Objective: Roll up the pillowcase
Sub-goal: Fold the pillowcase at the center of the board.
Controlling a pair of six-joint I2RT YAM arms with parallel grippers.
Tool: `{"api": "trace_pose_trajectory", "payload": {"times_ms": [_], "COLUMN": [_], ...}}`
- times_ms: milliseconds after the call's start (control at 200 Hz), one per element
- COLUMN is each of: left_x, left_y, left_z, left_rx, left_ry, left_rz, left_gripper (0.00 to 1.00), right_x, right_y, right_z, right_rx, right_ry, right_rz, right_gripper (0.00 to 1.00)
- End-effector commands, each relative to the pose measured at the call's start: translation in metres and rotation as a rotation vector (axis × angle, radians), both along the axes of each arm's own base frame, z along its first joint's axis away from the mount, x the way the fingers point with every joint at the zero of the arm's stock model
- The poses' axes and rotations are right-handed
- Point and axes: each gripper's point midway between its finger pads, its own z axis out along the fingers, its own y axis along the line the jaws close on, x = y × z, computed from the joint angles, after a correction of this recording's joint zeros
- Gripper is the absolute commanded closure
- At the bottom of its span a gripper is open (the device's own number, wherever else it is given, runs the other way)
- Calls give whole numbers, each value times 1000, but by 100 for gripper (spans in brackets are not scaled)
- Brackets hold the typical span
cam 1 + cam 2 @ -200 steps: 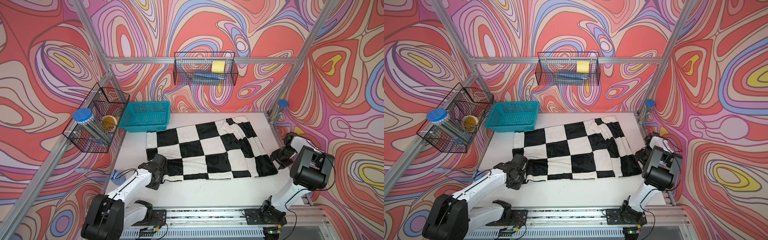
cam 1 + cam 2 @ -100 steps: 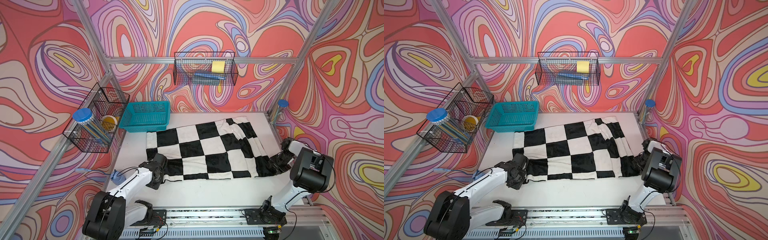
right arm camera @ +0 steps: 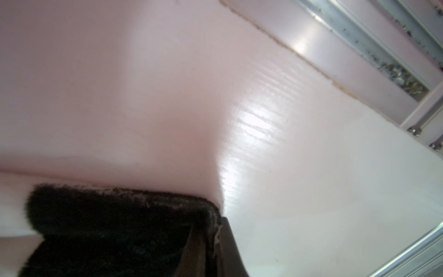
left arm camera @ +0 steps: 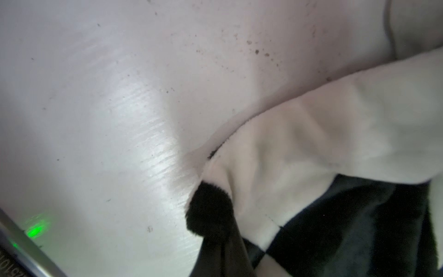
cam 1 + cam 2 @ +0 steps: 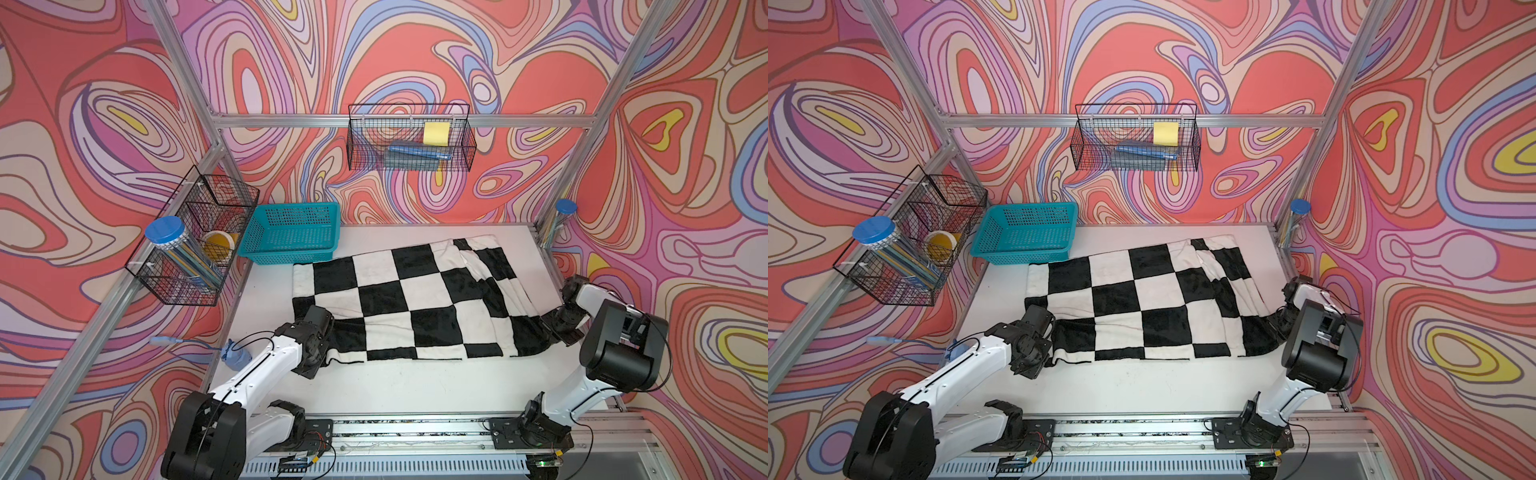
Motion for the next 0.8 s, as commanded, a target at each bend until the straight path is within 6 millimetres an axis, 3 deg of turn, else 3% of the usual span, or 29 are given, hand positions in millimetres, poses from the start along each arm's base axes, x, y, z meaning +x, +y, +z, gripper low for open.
{"api": "trace_pose_trajectory", "payload": {"times_ms": [0, 245, 471, 656, 791], "left_x": [-13, -37, -59, -43, -17], "left_y": [5, 7, 28, 31, 30], "left_z": [19, 64, 98, 120, 138], "left_rx": [18, 78, 134, 174, 214], "left_ry": [23, 26, -45, -110, -182], "left_rz": [-21, -67, -24, -48, -56], "left_gripper": [100, 100, 100, 100, 100], "right_x": [5, 28, 53, 77, 111], "right_y": [-2, 14, 30, 35, 35], "right_z": [12, 36, 67, 80, 98], "right_rx": [-21, 12, 10, 45, 78], "right_ry": [-43, -176, -281, -364, -452], "right_rz": [9, 58, 124, 124, 119], "right_gripper": [97, 99, 100, 100, 100]}}
